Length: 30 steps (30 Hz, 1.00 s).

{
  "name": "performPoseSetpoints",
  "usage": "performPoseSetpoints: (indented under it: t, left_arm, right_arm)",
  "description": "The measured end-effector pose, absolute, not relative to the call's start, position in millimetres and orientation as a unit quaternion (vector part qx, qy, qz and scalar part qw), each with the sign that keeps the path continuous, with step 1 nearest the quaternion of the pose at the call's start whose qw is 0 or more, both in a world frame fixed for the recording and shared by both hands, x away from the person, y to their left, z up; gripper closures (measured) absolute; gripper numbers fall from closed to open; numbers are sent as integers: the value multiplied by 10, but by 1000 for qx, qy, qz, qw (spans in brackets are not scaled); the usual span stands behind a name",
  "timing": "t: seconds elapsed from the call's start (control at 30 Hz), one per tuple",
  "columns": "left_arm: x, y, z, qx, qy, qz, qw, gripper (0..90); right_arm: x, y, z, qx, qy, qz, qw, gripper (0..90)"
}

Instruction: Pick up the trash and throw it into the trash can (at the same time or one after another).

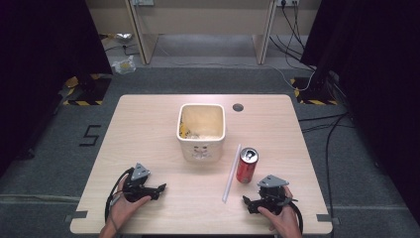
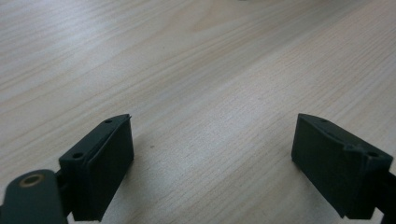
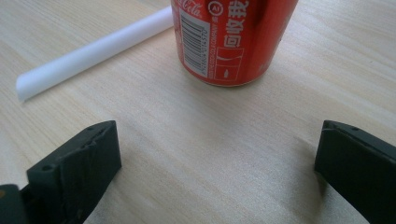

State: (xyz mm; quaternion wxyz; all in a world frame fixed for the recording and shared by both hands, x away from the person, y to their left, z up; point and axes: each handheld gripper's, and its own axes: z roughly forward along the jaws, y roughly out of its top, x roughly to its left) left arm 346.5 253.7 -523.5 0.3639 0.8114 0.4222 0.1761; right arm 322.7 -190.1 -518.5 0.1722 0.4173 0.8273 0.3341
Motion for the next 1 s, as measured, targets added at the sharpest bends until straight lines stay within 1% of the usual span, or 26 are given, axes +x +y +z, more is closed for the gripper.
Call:
performPoseSetpoints:
  t: [0.17, 0.23, 0.27, 0.3, 0.37, 0.4, 0.43, 0.6, 1.0]
  left_arm:
    - [3466, 2537, -5235, 811, 422, 176, 364, 121]
    - [3466, 2536, -5237, 811, 422, 177, 365, 120]
    - [3466, 2537, -5235, 811, 422, 176, 364, 120]
    - [3466, 2537, -5235, 811, 422, 176, 364, 121]
    - [3466, 2537, -5236, 811, 422, 177, 364, 121]
    - [3466, 2537, -5235, 811, 422, 176, 364, 121]
    - [3466, 2537, -5235, 811, 422, 176, 364, 121]
    - [3466, 2537, -5235, 811, 422, 176, 364, 121]
    - [3466, 2537, -5235, 811, 422, 176, 364, 121]
  right_arm:
    - [3224, -1911, -5183, 417, 826, 336, 174, 22]
    - [3218, -1927, -5178, 416, 825, 339, 178, 79]
    - [3218, -1927, -5178, 416, 825, 339, 178, 79]
    - [3210, -1952, -5165, 413, 823, 347, 181, 173]
    - [3213, -1963, -5160, 415, 821, 348, 183, 171]
    - [3215, -1970, -5157, 418, 819, 345, 186, 144]
    - [3219, -1982, -5150, 423, 817, 343, 192, 157]
    - [3214, -2022, -5068, 431, 802, 359, 204, 151]
    - [3228, -2028, -4793, 407, 783, 409, 232, 149]
